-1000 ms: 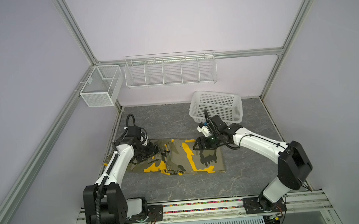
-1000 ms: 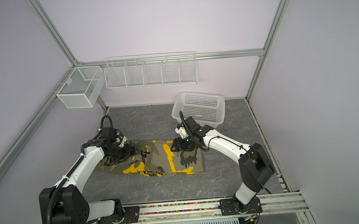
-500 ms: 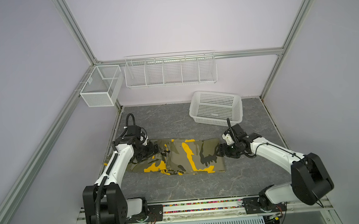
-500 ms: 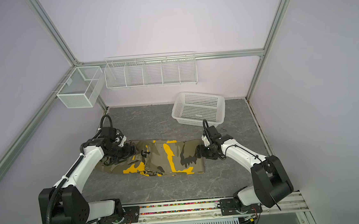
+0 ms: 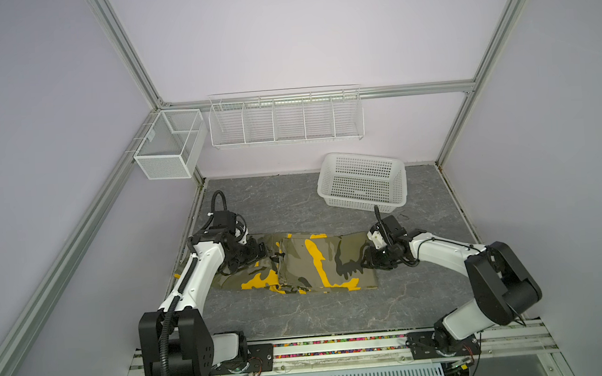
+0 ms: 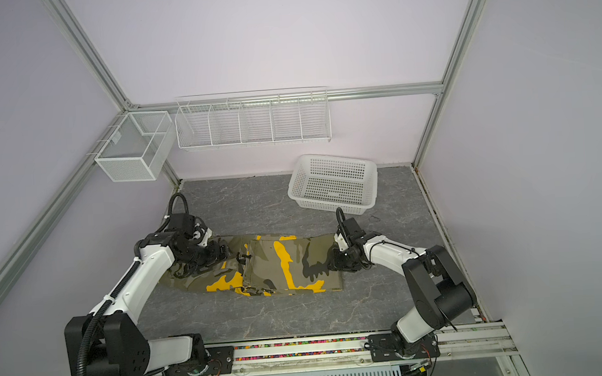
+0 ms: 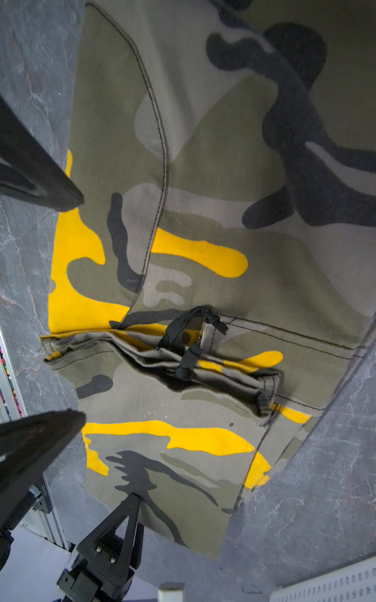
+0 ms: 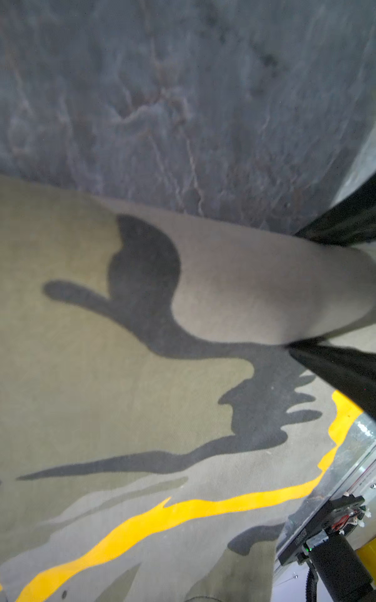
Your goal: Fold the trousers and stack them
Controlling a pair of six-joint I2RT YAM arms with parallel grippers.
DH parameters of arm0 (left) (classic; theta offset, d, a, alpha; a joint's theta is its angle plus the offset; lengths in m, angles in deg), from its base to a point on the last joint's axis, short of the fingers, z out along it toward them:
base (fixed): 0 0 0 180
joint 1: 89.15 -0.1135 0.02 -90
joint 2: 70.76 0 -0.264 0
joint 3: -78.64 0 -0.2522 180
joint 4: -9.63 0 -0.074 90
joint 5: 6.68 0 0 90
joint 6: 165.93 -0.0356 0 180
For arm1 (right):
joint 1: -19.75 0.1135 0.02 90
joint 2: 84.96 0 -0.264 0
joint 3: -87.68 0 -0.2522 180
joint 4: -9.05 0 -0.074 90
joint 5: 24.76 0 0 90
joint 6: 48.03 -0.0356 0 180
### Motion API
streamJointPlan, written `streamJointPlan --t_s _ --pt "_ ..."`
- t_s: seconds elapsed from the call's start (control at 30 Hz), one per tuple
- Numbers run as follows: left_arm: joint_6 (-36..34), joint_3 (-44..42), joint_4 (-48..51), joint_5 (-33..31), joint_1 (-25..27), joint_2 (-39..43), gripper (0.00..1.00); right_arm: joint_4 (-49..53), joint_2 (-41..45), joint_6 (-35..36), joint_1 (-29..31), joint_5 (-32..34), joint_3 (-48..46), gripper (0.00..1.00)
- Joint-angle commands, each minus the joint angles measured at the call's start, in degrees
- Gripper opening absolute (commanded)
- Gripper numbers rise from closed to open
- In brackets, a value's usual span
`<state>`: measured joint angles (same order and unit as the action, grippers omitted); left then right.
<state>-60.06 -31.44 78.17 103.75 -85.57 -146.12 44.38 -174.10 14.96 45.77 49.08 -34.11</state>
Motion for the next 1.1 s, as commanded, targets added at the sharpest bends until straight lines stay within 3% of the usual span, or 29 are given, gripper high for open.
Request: streamJointPlan --t_s 0.0,0.1,0.3,0.43,0.67,0.8,1.0,1.07 --pt "0.44 0.46 1.20 0.05 -0.32 1.61 0.96 -0.91 -2.87 0.71 0.59 -2.20 -1.58 0.35" --pt "0.42 0.70 1.46 -0.11 -0.34 1.70 0.96 0.69 -1.33 1.02 0.61 -2.76 -0.06 0.20" --pt "0.52 1.22 1.90 -0.27 -0.41 1.96 0.96 10.04 6.40 4.07 -1.84 -0.70 4.35 0.07" --pt "0.56 1.23 1.97 -0.09 -0.41 1.53 0.95 19.24 10.58 8.04 -6.40 -1.00 7.90 0.06" --pt "-0.10 1.14 1.23 0.91 -0.41 -1.22 0.94 35.21 17.95 14.49 -19.80 -2.12 16.20 0.06" --pt "-0.25 0.71 0.07 0.11 -0.41 -3.74 0.91 38.27 20.38 15.12 -27.74 -4.87 21.62 0.06" --pt "0.20 0.53 -2.68 0.55 1.52 -6.91 0.82 40.41 18.98 15.11 -30.59 -11.23 30.35 0.06" --pt "0.83 0.16 -4.38 0.96 2.13 -7.64 0.75 40.31 18.53 14.36 -30.05 -13.41 32.07 0.06"
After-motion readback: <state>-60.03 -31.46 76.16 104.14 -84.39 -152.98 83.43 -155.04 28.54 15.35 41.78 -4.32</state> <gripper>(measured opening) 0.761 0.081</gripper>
